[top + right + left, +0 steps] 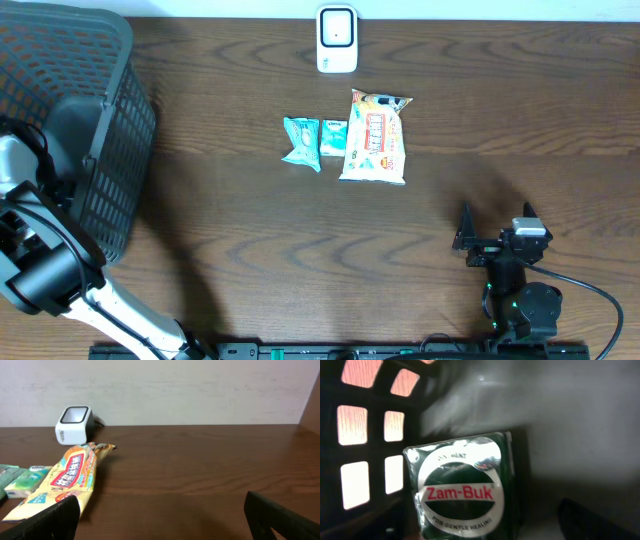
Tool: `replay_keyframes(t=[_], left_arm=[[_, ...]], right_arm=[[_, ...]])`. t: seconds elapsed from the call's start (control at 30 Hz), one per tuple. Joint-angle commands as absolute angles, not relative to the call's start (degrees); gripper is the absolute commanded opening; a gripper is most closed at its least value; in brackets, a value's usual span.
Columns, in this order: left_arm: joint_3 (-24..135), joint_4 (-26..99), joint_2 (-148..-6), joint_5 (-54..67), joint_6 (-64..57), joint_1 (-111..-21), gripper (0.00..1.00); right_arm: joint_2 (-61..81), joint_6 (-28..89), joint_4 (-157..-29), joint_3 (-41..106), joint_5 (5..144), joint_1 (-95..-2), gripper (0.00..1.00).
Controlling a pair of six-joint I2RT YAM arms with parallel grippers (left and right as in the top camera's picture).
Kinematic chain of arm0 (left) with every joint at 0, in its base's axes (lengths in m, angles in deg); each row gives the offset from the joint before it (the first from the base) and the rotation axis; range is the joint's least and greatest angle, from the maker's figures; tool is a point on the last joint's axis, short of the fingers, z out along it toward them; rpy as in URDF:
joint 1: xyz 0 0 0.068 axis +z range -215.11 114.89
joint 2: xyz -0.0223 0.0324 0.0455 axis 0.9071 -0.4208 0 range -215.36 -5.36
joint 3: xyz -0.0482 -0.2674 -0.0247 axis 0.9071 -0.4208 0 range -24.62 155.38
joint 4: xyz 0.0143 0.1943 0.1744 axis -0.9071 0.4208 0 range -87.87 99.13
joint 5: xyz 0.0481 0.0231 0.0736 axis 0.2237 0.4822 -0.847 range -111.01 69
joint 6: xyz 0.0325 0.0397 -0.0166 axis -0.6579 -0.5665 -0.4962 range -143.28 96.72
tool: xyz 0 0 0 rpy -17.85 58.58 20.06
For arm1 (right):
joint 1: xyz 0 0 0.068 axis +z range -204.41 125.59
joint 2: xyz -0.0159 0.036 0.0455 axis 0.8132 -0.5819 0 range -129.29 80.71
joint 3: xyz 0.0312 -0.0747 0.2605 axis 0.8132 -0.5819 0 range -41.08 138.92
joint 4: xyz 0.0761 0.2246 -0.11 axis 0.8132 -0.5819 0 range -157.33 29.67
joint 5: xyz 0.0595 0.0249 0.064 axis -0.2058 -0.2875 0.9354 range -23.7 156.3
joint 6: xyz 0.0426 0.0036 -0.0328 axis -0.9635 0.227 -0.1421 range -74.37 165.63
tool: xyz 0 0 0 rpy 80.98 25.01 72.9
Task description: Scan the item barcode
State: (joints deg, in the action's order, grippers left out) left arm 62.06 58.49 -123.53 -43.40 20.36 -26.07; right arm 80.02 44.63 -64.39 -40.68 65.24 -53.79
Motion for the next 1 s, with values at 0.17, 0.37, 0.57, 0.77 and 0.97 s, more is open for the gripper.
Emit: replay_keyframes(t=[0.17,0.37,0.57,0.77,0.97], left_arm=[[59.3,58.6,-123.1,-43.2,20.3,-25.0,0.6],[59.3,58.6,-123.1,-43.2,20.3,-25.0,0.25],[59.3,58.6,-122.9,-43.1,20.2,-25.0,0.08],[59.5,59.0,-119.8,-42.5,20.1,-25.0,0.07],[59.5,58.4,-111.2,-37.0,20.1,-25.0,0.11]], right_arm=[[80.2,45.0,-64.6,-40.8,65.3,-54.3,0.99],[80.2,45.0,-64.6,-40.8,65.3,-54.3,0.99],[80.2,45.0,-64.6,-40.8,65.3,-54.3,0.99],[80.2,45.0,-64.6,-40.8,65.3,-54.3,0.99],[80.2,45.0,-64.6,-40.8,65.3,-54.3,0.99]])
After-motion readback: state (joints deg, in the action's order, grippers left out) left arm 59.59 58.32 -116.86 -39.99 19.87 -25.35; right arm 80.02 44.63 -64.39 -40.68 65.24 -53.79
